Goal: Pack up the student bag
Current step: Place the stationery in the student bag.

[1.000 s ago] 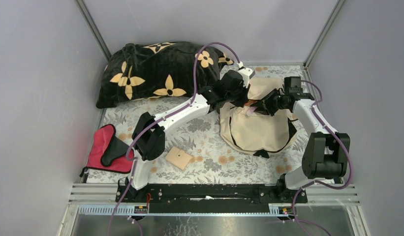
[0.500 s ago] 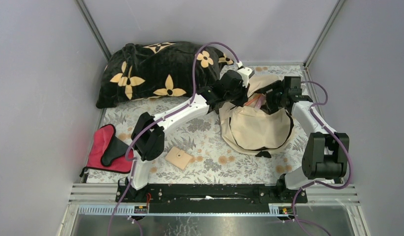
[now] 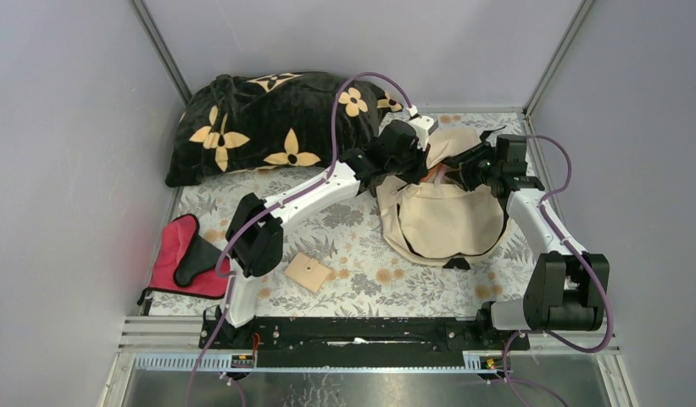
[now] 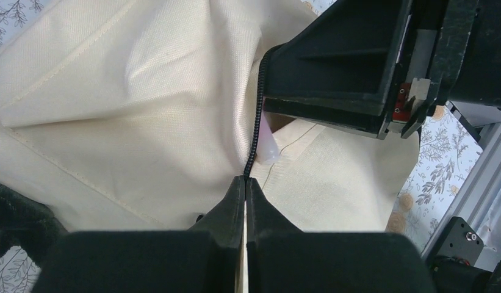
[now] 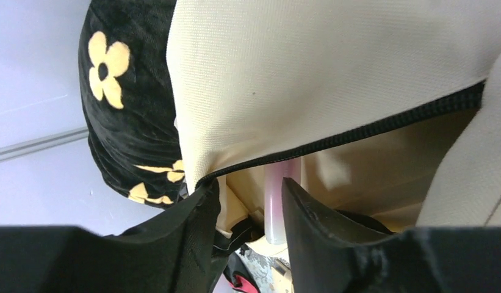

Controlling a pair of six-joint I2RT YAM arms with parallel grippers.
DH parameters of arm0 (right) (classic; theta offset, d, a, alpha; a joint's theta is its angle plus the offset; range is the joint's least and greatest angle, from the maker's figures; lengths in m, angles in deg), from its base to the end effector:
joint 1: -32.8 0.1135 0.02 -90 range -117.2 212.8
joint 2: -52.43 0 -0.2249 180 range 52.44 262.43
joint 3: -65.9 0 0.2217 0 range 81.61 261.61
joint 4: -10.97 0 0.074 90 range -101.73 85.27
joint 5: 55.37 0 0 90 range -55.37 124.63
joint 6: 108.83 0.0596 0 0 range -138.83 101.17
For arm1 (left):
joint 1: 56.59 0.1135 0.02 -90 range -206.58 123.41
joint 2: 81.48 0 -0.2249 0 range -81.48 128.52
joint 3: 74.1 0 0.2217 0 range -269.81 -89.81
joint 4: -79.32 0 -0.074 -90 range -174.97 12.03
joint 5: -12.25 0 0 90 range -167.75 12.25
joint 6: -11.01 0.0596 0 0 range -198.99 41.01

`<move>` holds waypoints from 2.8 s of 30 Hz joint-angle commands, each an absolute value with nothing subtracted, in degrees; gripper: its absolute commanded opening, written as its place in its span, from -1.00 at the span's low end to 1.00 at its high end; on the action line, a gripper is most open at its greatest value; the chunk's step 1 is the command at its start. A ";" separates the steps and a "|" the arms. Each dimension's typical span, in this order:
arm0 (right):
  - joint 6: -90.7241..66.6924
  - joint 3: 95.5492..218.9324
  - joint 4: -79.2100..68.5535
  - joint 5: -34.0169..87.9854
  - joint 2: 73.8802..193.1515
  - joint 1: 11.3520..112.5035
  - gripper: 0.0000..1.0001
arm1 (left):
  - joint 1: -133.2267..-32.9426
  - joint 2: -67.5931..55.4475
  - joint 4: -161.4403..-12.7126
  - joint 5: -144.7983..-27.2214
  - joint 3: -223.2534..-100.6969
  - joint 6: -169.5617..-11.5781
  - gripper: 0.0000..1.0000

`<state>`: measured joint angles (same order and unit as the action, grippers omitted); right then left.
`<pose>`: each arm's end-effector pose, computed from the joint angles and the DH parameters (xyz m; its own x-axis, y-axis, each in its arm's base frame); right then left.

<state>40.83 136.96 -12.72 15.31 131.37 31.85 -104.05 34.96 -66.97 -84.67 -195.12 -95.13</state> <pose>0.3077 0.0146 0.2356 -0.4942 0.8227 -0.2809 0.3173 0.4715 0.8228 0.3040 -0.3419 0.2678 -0.5393 0.1795 -0.8228 0.6795 0.6699 -0.2992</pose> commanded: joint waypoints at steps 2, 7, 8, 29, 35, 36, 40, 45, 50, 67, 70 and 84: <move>39.19 137.15 -10.39 12.96 130.57 31.79 -0.40 | -104.85 35.56 -68.49 -88.55 -197.80 -96.98 -1.00; 38.78 136.90 -9.61 12.87 132.27 31.90 -0.89 | -104.92 35.80 -68.60 -89.08 -197.97 -97.36 -1.00; 38.47 137.32 -9.87 12.71 132.77 31.91 -0.91 | -104.91 35.85 -68.67 -89.13 -198.00 -97.44 -1.00; 26.65 133.81 -18.64 22.86 123.90 31.92 -0.70 | -104.92 36.07 -68.71 -89.56 -197.41 -97.36 -1.00; 27.74 134.70 -15.29 19.50 128.48 32.17 -0.75 | -104.90 36.24 -68.71 -89.99 -197.33 -97.45 -1.00; 28.01 135.33 -14.76 19.02 129.33 32.45 -0.76 | -104.91 36.29 -68.71 -90.08 -197.33 -97.52 -1.00; 29.45 139.64 -12.89 18.39 134.91 36.42 -0.78 | -104.91 36.40 -68.69 -90.34 -197.37 -97.67 -1.00; 30.68 145.69 -10.28 16.70 138.51 38.42 -0.81 | -104.92 36.23 -68.11 -90.15 -197.15 -97.71 -1.00; 26.97 147.92 -17.47 18.99 136.29 38.32 -0.80 | -104.92 35.37 -67.73 -88.87 -196.94 -97.71 -1.00; 13.08 133.21 -35.34 26.23 103.69 38.42 0.20 | -105.01 5.31 -65.87 -65.46 -156.76 -101.57 0.60; 10.72 132.43 -32.05 23.48 100.33 38.43 0.33 | -104.88 0.02 -60.20 -56.42 -148.36 -107.70 0.68; 6.64 139.25 -14.51 13.67 121.53 76.03 0.43 | -99.33 -17.99 -41.86 -56.13 -127.96 -146.22 0.50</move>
<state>9.88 136.11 -20.22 16.56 112.01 66.56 -102.91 -16.05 -45.29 -56.10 -131.65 -134.78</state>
